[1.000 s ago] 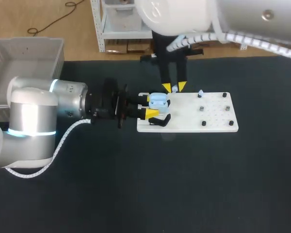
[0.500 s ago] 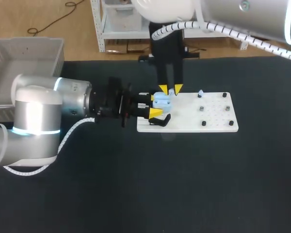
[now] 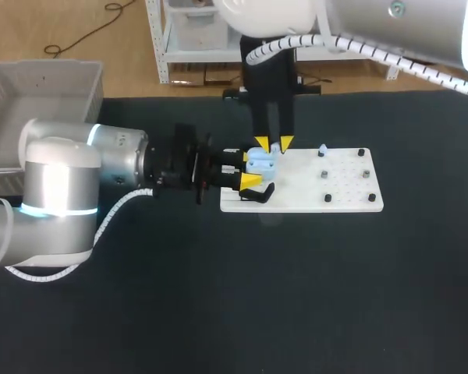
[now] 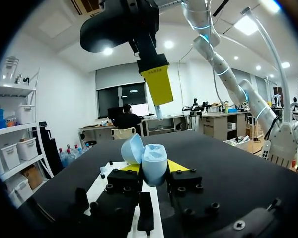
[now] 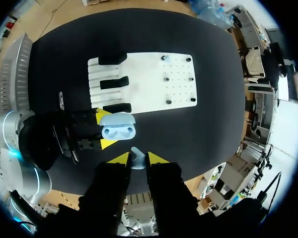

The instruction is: Pick up each earbud case from the left stands, insert the matching earbuds, close the lid, and place the case in the box.

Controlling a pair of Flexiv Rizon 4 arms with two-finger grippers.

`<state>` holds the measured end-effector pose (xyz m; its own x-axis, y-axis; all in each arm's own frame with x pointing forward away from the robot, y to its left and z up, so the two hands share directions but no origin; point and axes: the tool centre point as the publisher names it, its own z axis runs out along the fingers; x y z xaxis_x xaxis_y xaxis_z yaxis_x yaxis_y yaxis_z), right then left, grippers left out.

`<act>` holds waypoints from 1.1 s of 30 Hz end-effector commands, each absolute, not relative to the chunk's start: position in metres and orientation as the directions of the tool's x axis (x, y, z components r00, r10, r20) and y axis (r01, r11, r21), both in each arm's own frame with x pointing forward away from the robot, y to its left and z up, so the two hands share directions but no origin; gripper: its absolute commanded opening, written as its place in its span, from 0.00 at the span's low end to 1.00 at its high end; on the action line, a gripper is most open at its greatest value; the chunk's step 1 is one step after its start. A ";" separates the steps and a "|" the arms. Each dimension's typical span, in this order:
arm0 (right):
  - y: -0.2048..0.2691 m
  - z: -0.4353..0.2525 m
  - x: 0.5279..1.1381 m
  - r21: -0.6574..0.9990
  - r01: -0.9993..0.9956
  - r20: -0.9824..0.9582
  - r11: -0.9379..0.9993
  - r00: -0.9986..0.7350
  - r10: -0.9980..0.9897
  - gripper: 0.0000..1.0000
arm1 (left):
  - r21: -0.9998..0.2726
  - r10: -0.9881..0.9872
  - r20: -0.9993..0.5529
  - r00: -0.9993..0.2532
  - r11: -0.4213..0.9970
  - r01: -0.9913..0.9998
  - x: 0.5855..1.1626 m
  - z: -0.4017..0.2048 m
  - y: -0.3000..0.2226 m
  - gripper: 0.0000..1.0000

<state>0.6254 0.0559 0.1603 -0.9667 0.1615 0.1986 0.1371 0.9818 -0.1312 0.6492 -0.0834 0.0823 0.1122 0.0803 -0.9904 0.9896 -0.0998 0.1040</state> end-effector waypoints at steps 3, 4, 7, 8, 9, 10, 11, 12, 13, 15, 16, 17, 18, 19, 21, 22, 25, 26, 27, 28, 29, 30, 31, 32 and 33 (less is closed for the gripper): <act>0.064 0.155 0.623 -0.166 0.158 0.200 0.973 -0.961 0.190 0.00 | 0.104 0.081 -0.990 0.112 -0.102 0.989 0.650 0.082 -0.084 0.00; 0.065 0.154 0.624 -0.176 0.165 0.199 0.970 -0.960 0.199 0.00 | 0.104 0.081 -0.990 0.112 -0.102 0.989 0.650 0.082 -0.084 0.00; 0.068 0.151 0.625 -0.192 0.190 0.195 0.963 -0.954 0.227 0.00 | 0.104 0.081 -0.990 0.112 -0.102 0.989 0.650 0.082 -0.084 0.00; 0.069 0.150 0.626 -0.194 0.199 0.193 0.961 -0.952 0.236 0.00 | 0.104 0.081 -0.990 0.112 -0.102 0.989 0.650 0.082 -0.084 0.00; 0.069 0.149 0.626 -0.194 0.203 0.194 0.960 -0.951 0.240 0.00 | 0.103 0.081 -0.990 0.111 -0.101 0.990 0.650 0.082 -0.084 0.00; 0.069 0.149 0.627 -0.194 0.209 0.194 0.958 -0.949 0.247 0.00 | 0.102 0.081 -0.991 0.111 -0.098 0.990 0.650 0.082 -0.084 0.00; 0.070 0.149 0.627 -0.196 0.216 0.191 0.957 -0.949 0.253 0.00 | 0.101 0.080 -0.991 0.109 -0.096 0.990 0.650 0.082 -0.084 0.00; 0.070 0.148 0.628 -0.197 0.218 0.189 0.956 -0.948 0.255 0.00 | 0.100 0.080 -0.991 0.108 -0.094 0.991 0.650 0.082 -0.084 0.00; 0.070 0.148 0.628 -0.197 0.227 0.187 0.954 -0.946 0.264 0.00 | 0.097 0.078 -0.991 0.105 -0.090 0.991 0.650 0.082 -0.084 0.00; 0.070 0.147 0.629 -0.201 0.238 0.180 0.950 -0.945 0.275 0.00 | 0.094 0.076 -0.992 0.100 -0.089 0.992 0.650 0.083 -0.084 0.00; 0.070 0.147 0.630 -0.196 0.246 0.178 0.949 -0.943 0.281 0.00 | 0.089 0.072 -0.993 0.096 -0.089 0.992 0.649 0.083 -0.084 0.00; 0.069 0.147 0.630 -0.199 0.249 0.175 0.948 -0.943 0.284 0.00 | 0.084 0.071 -0.993 0.091 -0.088 0.993 0.649 0.083 -0.084 0.00; 0.069 0.146 0.630 -0.200 0.251 0.174 0.947 -0.942 0.286 0.00 | 0.081 0.070 -0.994 0.087 -0.087 0.993 0.649 0.083 -0.084 0.00; 0.069 0.146 0.631 -0.199 0.254 0.175 0.947 -0.941 0.289 0.00 | 0.079 0.070 -0.994 0.085 -0.087 0.993 0.649 0.083 -0.084 0.00; 0.068 0.144 0.631 -0.200 0.256 0.174 0.946 -0.941 0.291 0.00 | 0.076 0.069 -0.994 0.082 -0.087 0.993 0.648 0.083 -0.085 0.00; 0.068 0.144 0.631 -0.202 0.257 0.174 0.945 -0.940 0.292 0.00 | 0.075 0.069 -0.994 0.081 -0.088 0.993 0.648 0.083 -0.085 0.00; 0.067 0.143 0.632 -0.203 0.260 0.173 0.944 -0.940 0.296 0.00 | 0.071 0.067 -0.995 0.077 -0.086 0.994 0.647 0.083 -0.085 0.00; 0.067 0.142 0.632 -0.205 0.261 0.172 0.943 -0.939 0.298 0.00 | 0.071 0.067 -0.995 0.077 -0.085 0.994 0.648 0.083 -0.085 0.00; 0.067 0.142 0.633 -0.206 0.263 0.172 0.943 -0.939 0.299 0.00 | 0.071 0.067 -0.995 0.076 -0.084 0.994 0.648 0.083 -0.085 0.00; 0.066 0.141 0.633 -0.207 0.263 0.172 0.942 -0.938 0.300 0.00 | 0.070 0.067 -0.995 0.076 -0.082 0.994 0.648 0.083 -0.085 0.00; 0.066 0.141 0.633 -0.211 0.264 0.171 0.941 -0.938 0.302 0.00 | 0.070 0.067 -0.995 0.076 -0.082 0.994 0.648 0.083 -0.085 0.00; 0.066 0.140 0.634 -0.212 0.265 0.170 0.941 -0.938 0.302 0.00 | 0.070 0.067 -0.995 0.076 -0.082 0.994 0.648 0.083 -0.085 0.00; 0.066 0.139 0.634 -0.214 0.265 0.171 0.940 -0.937 0.303 0.00 | 0.070 0.067 -0.995 0.076 -0.082 0.994 0.648 0.083 -0.085 0.00; 0.066 0.139 0.634 -0.215 0.265 0.172 0.940 -0.937 0.304 0.00 | 0.070 0.067 -0.995 0.076 -0.082 0.994 0.648 0.083 -0.085 0.00; 0.066 0.138 0.635 -0.219 0.265 0.173 0.939 -0.937 0.305 0.00 | 0.070 0.067 -0.995 0.076 -0.082 0.994 0.648 0.083 -0.085 0.00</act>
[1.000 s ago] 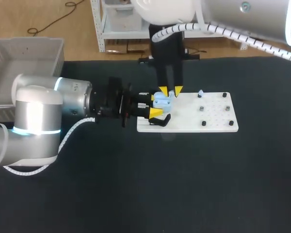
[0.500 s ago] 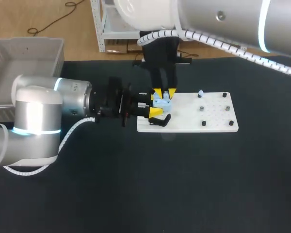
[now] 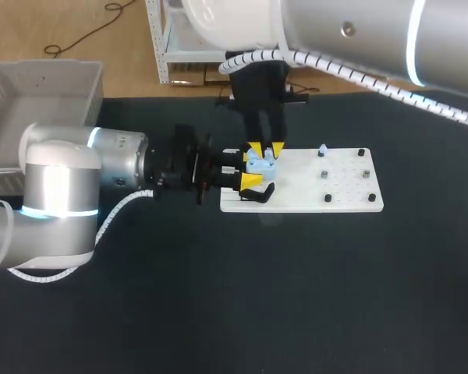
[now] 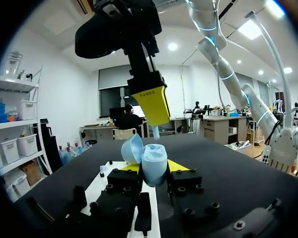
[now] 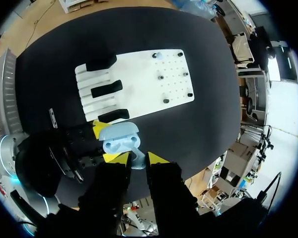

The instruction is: Pick up each earbud case from the left stands, insert the matching earbuds, close the lid, and place the case in the box.

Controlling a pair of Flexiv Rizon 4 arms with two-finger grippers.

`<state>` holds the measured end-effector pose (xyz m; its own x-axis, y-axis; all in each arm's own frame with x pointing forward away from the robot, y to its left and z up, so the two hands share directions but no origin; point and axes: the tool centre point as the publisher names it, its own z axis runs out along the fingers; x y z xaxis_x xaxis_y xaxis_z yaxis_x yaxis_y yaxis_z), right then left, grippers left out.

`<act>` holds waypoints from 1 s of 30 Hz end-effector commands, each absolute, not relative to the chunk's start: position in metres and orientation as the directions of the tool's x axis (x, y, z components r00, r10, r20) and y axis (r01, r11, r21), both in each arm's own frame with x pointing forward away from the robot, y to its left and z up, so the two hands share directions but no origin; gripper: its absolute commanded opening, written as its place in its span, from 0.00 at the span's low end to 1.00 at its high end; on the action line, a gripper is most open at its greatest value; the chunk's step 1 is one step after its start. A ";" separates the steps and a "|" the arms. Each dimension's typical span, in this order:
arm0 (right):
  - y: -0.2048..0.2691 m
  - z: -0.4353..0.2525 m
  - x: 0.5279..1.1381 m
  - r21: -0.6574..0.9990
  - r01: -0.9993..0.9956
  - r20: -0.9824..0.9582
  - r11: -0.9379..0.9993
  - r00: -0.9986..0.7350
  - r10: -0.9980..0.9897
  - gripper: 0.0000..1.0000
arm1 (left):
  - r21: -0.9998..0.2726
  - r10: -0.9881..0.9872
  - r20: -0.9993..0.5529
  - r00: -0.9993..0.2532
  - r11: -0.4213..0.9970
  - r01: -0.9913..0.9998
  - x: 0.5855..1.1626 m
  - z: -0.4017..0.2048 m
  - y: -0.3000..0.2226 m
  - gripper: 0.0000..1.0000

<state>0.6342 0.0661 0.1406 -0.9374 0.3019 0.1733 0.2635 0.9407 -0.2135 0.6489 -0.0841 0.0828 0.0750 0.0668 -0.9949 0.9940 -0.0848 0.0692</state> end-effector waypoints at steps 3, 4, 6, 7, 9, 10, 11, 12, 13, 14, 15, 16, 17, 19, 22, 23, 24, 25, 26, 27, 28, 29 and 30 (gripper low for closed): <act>0.067 0.136 0.635 -0.226 0.263 0.177 0.938 -0.936 0.305 0.00 | 0.070 0.067 -0.995 0.076 -0.082 0.994 0.648 0.083 -0.085 0.00; 0.067 0.135 0.636 -0.228 0.262 0.178 0.938 -0.936 0.305 0.00 | 0.070 0.067 -0.995 0.076 -0.082 0.994 0.648 0.083 -0.085 0.00; 0.067 0.134 0.636 -0.232 0.260 0.180 0.937 -0.935 0.304 0.00 | 0.070 0.067 -0.995 0.076 -0.082 0.994 0.648 0.083 -0.085 0.00; 0.067 0.134 0.636 -0.234 0.260 0.181 0.937 -0.935 0.304 0.00 | 0.070 0.067 -0.995 0.076 -0.082 0.994 0.648 0.083 -0.085 0.00; 0.067 0.134 0.636 -0.236 0.259 0.182 0.937 -0.935 0.304 0.00 | 0.070 0.067 -0.995 0.076 -0.082 0.994 0.648 0.083 -0.085 0.00; 0.067 0.133 0.637 -0.237 0.258 0.183 0.937 -0.935 0.304 0.00 | 0.070 0.067 -0.995 0.076 -0.082 0.994 0.648 0.083 -0.085 0.00; 0.067 0.133 0.637 -0.239 0.257 0.184 0.936 -0.935 0.304 0.00 | 0.070 0.067 -0.995 0.076 -0.082 0.994 0.648 0.083 -0.085 0.00; 0.067 0.133 0.637 -0.240 0.257 0.185 0.936 -0.935 0.304 0.00 | 0.070 0.067 -0.995 0.076 -0.082 0.994 0.648 0.083 -0.085 0.00; 0.067 0.132 0.637 -0.240 0.256 0.185 0.936 -0.935 0.304 0.00 | 0.070 0.067 -0.995 0.076 -0.082 0.994 0.648 0.083 -0.085 0.00; 0.067 0.132 0.637 -0.241 0.256 0.185 0.936 -0.935 0.304 0.00 | 0.070 0.067 -0.995 0.076 -0.082 0.994 0.648 0.083 -0.085 0.00; 0.067 0.132 0.637 -0.243 0.256 0.185 0.936 -0.935 0.304 0.00 | 0.070 0.067 -0.995 0.076 -0.082 0.994 0.648 0.083 -0.085 0.00; 0.066 0.132 0.638 -0.244 0.256 0.185 0.936 -0.935 0.304 0.00 | 0.070 0.067 -0.995 0.076 -0.082 0.994 0.648 0.083 -0.085 0.00; 0.066 0.132 0.638 -0.245 0.256 0.186 0.935 -0.934 0.304 0.00 | 0.070 0.067 -0.995 0.076 -0.082 0.994 0.648 0.083 -0.085 0.00; 0.066 0.131 0.639 -0.247 0.255 0.185 0.935 -0.935 0.304 0.00 | 0.070 0.067 -0.995 0.076 -0.082 0.994 0.648 0.083 -0.085 0.00; 0.066 0.130 0.639 -0.251 0.255 0.186 0.934 -0.934 0.305 0.00 | 0.070 0.067 -0.995 0.076 -0.082 0.994 0.648 0.083 -0.085 0.00; 0.066 0.129 0.640 -0.253 0.254 0.186 0.933 -0.934 0.305 0.00 | 0.070 0.067 -0.995 0.076 -0.082 0.994 0.648 0.083 -0.085 0.00; 0.066 0.129 0.640 -0.255 0.254 0.187 0.933 -0.934 0.306 0.00 | 0.070 0.067 -0.995 0.076 -0.082 0.994 0.648 0.083 -0.085 0.00; 0.066 0.129 0.640 -0.256 0.255 0.187 0.932 -0.933 0.306 0.00 | 0.070 0.067 -0.995 0.076 -0.082 0.994 0.648 0.083 -0.085 0.00; 0.066 0.128 0.640 -0.258 0.255 0.189 0.932 -0.933 0.308 0.00 | 0.070 0.067 -0.995 0.076 -0.082 0.994 0.648 0.083 -0.085 0.00; 0.065 0.128 0.640 -0.259 0.255 0.190 0.932 -0.932 0.308 0.00 | 0.070 0.067 -0.995 0.076 -0.082 0.994 0.648 0.083 -0.085 0.00; 0.065 0.127 0.640 -0.261 0.255 0.191 0.931 -0.932 0.309 0.00 | 0.070 0.067 -0.995 0.076 -0.082 0.994 0.648 0.083 -0.085 0.00; 0.065 0.127 0.640 -0.265 0.255 0.191 0.930 -0.931 0.310 0.00 | 0.070 0.067 -0.995 0.076 -0.082 0.994 0.648 0.083 -0.085 0.00; 0.065 0.126 0.640 -0.266 0.256 0.191 0.929 -0.931 0.311 0.00 | 0.070 0.067 -0.995 0.076 -0.082 0.994 0.648 0.083 -0.085 0.00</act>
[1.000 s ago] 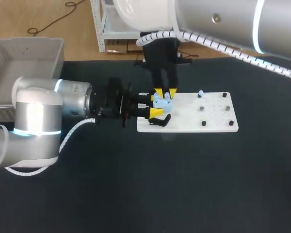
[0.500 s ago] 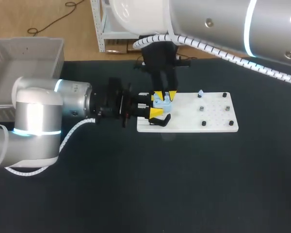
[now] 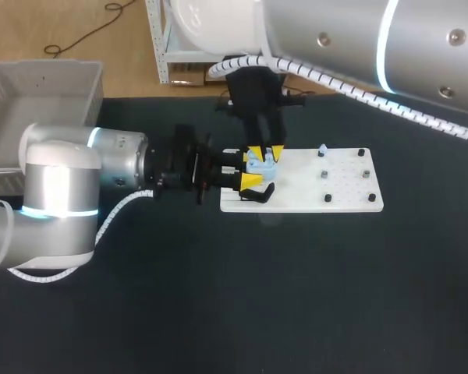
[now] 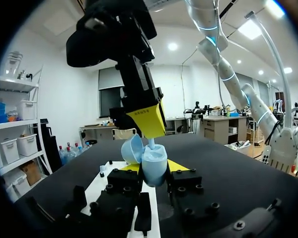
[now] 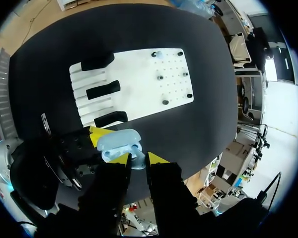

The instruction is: Pick up each earbud case from the left stands, insert the matching earbuds, close the lid, and place the case in the box.

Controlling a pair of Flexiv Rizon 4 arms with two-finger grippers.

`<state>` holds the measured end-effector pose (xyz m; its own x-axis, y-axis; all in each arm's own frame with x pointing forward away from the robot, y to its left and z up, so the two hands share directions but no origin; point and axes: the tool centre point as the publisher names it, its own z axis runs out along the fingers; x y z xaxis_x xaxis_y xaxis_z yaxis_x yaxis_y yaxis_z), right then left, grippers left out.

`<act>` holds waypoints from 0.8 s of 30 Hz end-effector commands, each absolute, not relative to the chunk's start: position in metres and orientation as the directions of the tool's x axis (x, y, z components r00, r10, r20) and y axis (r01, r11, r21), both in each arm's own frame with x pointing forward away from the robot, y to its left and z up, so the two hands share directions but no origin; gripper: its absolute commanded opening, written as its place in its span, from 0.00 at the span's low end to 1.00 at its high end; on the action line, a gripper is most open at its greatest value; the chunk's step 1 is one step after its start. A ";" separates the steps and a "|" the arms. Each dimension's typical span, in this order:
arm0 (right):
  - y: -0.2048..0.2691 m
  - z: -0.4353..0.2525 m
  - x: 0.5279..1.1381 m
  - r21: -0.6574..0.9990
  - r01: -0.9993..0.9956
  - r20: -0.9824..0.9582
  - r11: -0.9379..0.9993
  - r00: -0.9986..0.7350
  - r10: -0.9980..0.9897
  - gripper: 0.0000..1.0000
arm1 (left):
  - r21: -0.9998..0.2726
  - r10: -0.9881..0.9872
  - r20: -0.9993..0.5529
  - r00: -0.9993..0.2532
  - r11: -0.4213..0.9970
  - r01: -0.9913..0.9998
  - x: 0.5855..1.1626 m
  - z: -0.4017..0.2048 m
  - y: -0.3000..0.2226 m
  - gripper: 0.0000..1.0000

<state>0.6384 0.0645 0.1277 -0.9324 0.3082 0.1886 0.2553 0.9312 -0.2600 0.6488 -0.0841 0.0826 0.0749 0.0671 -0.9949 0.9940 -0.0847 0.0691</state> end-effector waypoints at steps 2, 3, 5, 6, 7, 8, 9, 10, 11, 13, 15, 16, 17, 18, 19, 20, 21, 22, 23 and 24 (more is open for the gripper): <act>0.064 0.125 0.640 -0.269 0.256 0.193 0.928 -0.930 0.313 0.00 | 0.070 0.067 -0.995 0.076 -0.082 0.994 0.648 0.083 -0.085 0.00; 0.064 0.124 0.640 -0.270 0.257 0.194 0.928 -0.930 0.314 0.00 | 0.070 0.067 -0.995 0.076 -0.082 0.994 0.648 0.083 -0.085 0.00; 0.064 0.123 0.640 -0.274 0.257 0.194 0.927 -0.929 0.315 0.00 | 0.070 0.067 -0.995 0.076 -0.082 0.994 0.648 0.083 -0.085 0.00; 0.064 0.123 0.640 -0.275 0.258 0.195 0.926 -0.929 0.316 0.00 | 0.070 0.067 -0.995 0.076 -0.082 0.994 0.648 0.083 -0.085 0.00; 0.064 0.123 0.641 -0.276 0.258 0.195 0.926 -0.928 0.317 0.00 | 0.070 0.067 -0.995 0.076 -0.082 0.994 0.648 0.083 -0.085 0.00; 0.063 0.122 0.641 -0.277 0.258 0.195 0.926 -0.928 0.317 0.00 | 0.070 0.067 -0.995 0.076 -0.082 0.994 0.648 0.083 -0.085 0.00; 0.063 0.122 0.641 -0.279 0.258 0.196 0.925 -0.928 0.318 0.00 | 0.070 0.067 -0.995 0.076 -0.082 0.994 0.648 0.083 -0.085 0.00; 0.063 0.121 0.641 -0.280 0.258 0.196 0.925 -0.927 0.318 0.00 | 0.070 0.067 -0.995 0.076 -0.082 0.994 0.648 0.083 -0.085 0.00; 0.063 0.121 0.641 -0.282 0.258 0.197 0.924 -0.927 0.319 0.09 | 0.070 0.067 -0.995 0.076 -0.082 0.994 0.648 0.083 -0.085 0.00; 0.063 0.120 0.641 -0.283 0.258 0.199 0.924 -0.927 0.320 0.37 | 0.070 0.067 -0.995 0.076 -0.082 0.994 0.648 0.083 -0.085 0.00; 0.064 0.120 0.642 -0.284 0.257 0.200 0.924 -0.926 0.319 0.53 | 0.070 0.067 -0.995 0.076 -0.082 0.994 0.648 0.083 -0.085 0.00; 0.064 0.120 0.642 -0.282 0.257 0.200 0.924 -0.927 0.319 0.65 | 0.070 0.067 -0.995 0.076 -0.082 0.994 0.648 0.083 -0.085 0.00; 0.064 0.120 0.642 -0.281 0.256 0.200 0.925 -0.927 0.318 0.76 | 0.070 0.067 -0.995 0.076 -0.082 0.994 0.648 0.083 -0.085 0.00; 0.065 0.120 0.642 -0.279 0.255 0.200 0.926 -0.927 0.316 0.80 | 0.070 0.067 -0.995 0.076 -0.082 0.994 0.648 0.083 -0.085 0.00; 0.065 0.120 0.642 -0.278 0.255 0.200 0.926 -0.928 0.315 0.84 | 0.070 0.067 -0.995 0.076 -0.082 0.994 0.648 0.083 -0.085 0.00; 0.065 0.121 0.642 -0.275 0.255 0.200 0.927 -0.928 0.314 0.87 | 0.070 0.067 -0.995 0.076 -0.082 0.994 0.648 0.083 -0.085 0.00; 0.066 0.121 0.642 -0.272 0.254 0.199 0.928 -0.929 0.313 0.90 | 0.070 0.067 -0.995 0.076 -0.082 0.994 0.648 0.083 -0.085 0.00; 0.066 0.122 0.642 -0.265 0.254 0.198 0.930 -0.930 0.311 0.90 | 0.070 0.067 -0.995 0.076 -0.082 0.994 0.648 0.083 -0.085 0.00; 0.066 0.124 0.641 -0.261 0.255 0.196 0.931 -0.930 0.310 0.89 | 0.070 0.067 -0.995 0.076 -0.082 0.994 0.648 0.083 -0.085 0.00; 0.065 0.126 0.640 -0.250 0.256 0.193 0.934 -0.932 0.307 0.88 | 0.070 0.067 -0.995 0.076 -0.082 0.994 0.648 0.083 -0.085 0.00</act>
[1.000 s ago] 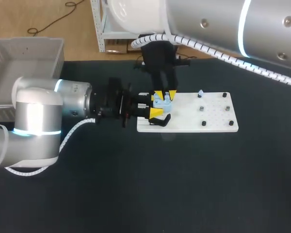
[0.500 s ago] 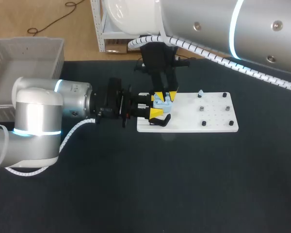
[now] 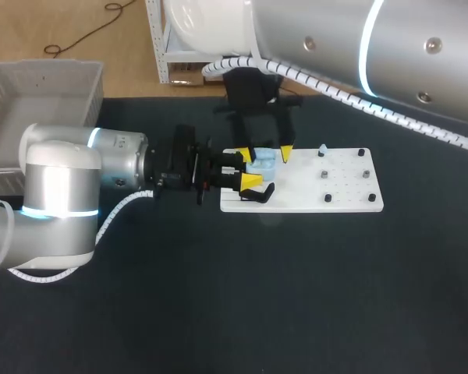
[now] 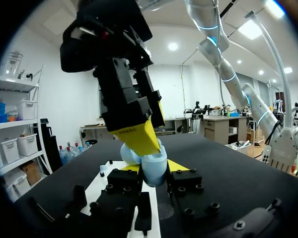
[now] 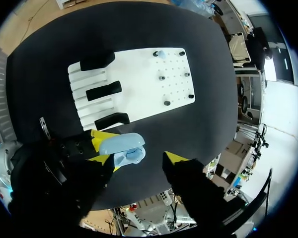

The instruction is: Pick up each earbud case from the left stands, insert the matching earbuds, close the lid, and place the case in the box.

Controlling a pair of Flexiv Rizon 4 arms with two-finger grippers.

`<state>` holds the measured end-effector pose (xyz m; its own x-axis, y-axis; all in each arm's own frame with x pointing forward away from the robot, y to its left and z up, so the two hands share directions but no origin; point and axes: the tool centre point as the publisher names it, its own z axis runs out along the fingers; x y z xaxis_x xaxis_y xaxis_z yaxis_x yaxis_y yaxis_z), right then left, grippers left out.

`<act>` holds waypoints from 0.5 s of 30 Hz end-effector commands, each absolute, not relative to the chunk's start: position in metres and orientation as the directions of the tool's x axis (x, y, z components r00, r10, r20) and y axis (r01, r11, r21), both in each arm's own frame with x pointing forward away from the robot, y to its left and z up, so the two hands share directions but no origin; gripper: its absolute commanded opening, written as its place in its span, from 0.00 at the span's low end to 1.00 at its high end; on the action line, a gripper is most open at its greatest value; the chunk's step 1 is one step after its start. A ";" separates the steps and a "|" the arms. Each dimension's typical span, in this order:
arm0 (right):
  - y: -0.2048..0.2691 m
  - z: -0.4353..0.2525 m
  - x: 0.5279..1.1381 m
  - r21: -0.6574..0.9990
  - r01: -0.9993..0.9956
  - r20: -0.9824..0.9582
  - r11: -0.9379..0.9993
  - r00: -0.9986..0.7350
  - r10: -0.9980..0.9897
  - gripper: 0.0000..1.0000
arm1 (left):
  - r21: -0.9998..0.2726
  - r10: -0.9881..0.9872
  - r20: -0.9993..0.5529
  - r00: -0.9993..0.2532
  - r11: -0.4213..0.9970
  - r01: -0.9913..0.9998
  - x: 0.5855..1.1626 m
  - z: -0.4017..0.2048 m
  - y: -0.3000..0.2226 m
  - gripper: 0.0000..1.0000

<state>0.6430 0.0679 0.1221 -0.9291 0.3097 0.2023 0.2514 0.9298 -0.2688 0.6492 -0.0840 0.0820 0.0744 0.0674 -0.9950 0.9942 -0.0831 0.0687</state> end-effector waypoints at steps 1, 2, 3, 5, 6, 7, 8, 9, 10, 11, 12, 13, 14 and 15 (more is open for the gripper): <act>0.065 0.130 0.638 -0.235 0.257 0.188 0.937 -0.934 0.304 0.87 | 0.070 0.067 -0.995 0.076 -0.082 0.994 0.648 0.083 -0.085 0.00; 0.065 0.133 0.637 -0.222 0.259 0.182 0.940 -0.936 0.301 0.86 | 0.070 0.067 -0.995 0.076 -0.082 0.994 0.648 0.083 -0.085 0.00; 0.063 0.138 0.635 -0.203 0.263 0.174 0.943 -0.938 0.299 0.85 | 0.070 0.067 -0.995 0.076 -0.082 0.994 0.648 0.083 -0.085 0.00; 0.058 0.147 0.631 -0.153 0.271 0.170 0.950 -0.940 0.295 0.81 | 0.070 0.067 -0.995 0.076 -0.082 0.994 0.648 0.083 -0.085 0.00; 0.053 0.152 0.629 -0.116 0.270 0.161 0.956 -0.945 0.286 0.78 | 0.070 0.067 -0.995 0.076 -0.082 0.994 0.648 0.083 -0.085 0.00; 0.050 0.155 0.628 -0.095 0.262 0.154 0.960 -0.949 0.275 0.77 | 0.070 0.067 -0.995 0.076 -0.082 0.994 0.648 0.083 -0.085 0.00; 0.046 0.158 0.626 -0.064 0.260 0.143 0.964 -0.953 0.267 0.74 | 0.070 0.067 -0.995 0.076 -0.082 0.994 0.648 0.083 -0.085 0.00; 0.039 0.162 0.624 -0.021 0.254 0.127 0.967 -0.959 0.254 0.67 | 0.070 0.067 -0.995 0.076 -0.082 0.994 0.648 0.083 -0.085 0.00; 0.036 0.164 0.624 -0.002 0.247 0.118 0.969 -0.962 0.246 0.65 | 0.070 0.067 -0.995 0.076 -0.082 0.994 0.648 0.083 -0.085 0.00; 0.031 0.167 0.623 0.032 0.237 0.098 0.971 -0.968 0.233 0.63 | 0.070 0.067 -0.995 0.076 -0.082 0.994 0.648 0.083 -0.085 0.00; 0.024 0.170 0.624 0.068 0.236 0.067 0.969 -0.970 0.232 0.60 | 0.070 0.067 -0.995 0.076 -0.082 0.994 0.648 0.083 -0.085 0.00; 0.021 0.172 0.624 0.089 0.233 0.052 0.968 -0.972 0.229 0.58 | 0.070 0.067 -0.995 0.076 -0.082 0.994 0.648 0.083 -0.085 0.00; 0.015 0.176 0.624 0.126 0.216 0.017 0.968 -0.976 0.215 0.57 | 0.070 0.067 -0.995 0.076 -0.082 0.994 0.648 0.083 -0.085 0.00; 0.011 0.178 0.625 0.142 0.216 -0.012 0.966 -0.975 0.220 0.57 | 0.070 0.067 -0.995 0.076 -0.082 0.994 0.648 0.083 -0.085 0.00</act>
<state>0.6532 0.0525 0.1725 -0.9589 0.2196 0.1799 0.1988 0.9718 -0.1265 0.6489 -0.0843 0.0827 0.0749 0.0667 -0.9950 0.9941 -0.0840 0.0692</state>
